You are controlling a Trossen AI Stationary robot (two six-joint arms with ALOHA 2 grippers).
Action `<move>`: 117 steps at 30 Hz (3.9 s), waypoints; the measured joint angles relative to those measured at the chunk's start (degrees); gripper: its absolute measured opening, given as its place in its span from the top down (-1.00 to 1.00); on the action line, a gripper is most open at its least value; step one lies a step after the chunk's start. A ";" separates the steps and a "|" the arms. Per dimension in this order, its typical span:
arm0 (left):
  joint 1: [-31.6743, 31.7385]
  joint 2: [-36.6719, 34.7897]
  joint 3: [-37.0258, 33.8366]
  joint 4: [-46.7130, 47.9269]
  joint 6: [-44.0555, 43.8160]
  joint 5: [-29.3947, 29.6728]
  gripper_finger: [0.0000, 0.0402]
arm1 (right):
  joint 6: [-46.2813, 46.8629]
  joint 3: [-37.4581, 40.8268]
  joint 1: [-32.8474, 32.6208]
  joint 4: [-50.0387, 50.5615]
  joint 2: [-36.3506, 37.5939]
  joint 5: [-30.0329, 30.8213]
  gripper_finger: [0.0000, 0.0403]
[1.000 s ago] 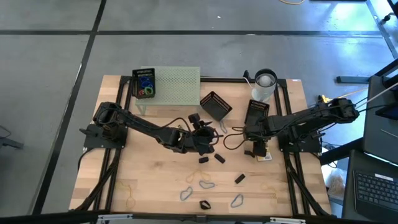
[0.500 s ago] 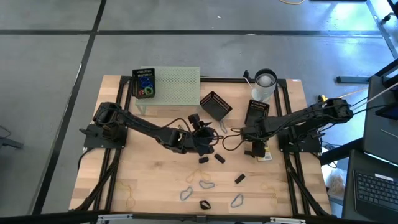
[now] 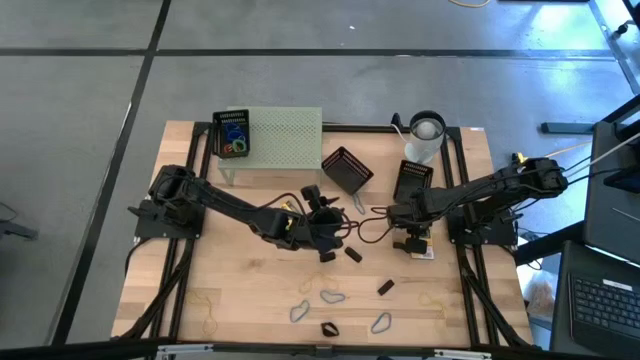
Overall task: Pick & Place Office Desk Supplies
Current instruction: Put the yellow crayon box into the left black bin
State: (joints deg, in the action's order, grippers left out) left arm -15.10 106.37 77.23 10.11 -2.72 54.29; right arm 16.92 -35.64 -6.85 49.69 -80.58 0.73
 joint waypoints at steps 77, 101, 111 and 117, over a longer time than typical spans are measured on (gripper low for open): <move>-29.28 -12.77 0.02 14.11 -15.29 25.80 0.24 | -9.88 -24.39 22.95 -34.76 -14.25 21.51 0.97; -21.94 -12.77 0.02 21.02 -26.56 10.37 0.24 | -11.73 -24.39 22.50 -29.15 -11.16 15.83 -0.05; -16.86 -12.77 0.02 37.77 -41.33 0.69 0.24 | -10.86 -24.40 21.97 -23.69 -0.85 7.10 0.02; -14.33 -12.79 -0.70 47.04 -49.56 -9.13 0.24 | -7.13 -24.39 20.80 -23.04 1.84 2.33 0.11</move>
State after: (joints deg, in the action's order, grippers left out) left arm -29.43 93.58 76.53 57.15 -52.28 45.16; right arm 9.79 -60.03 13.95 26.65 -78.74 3.06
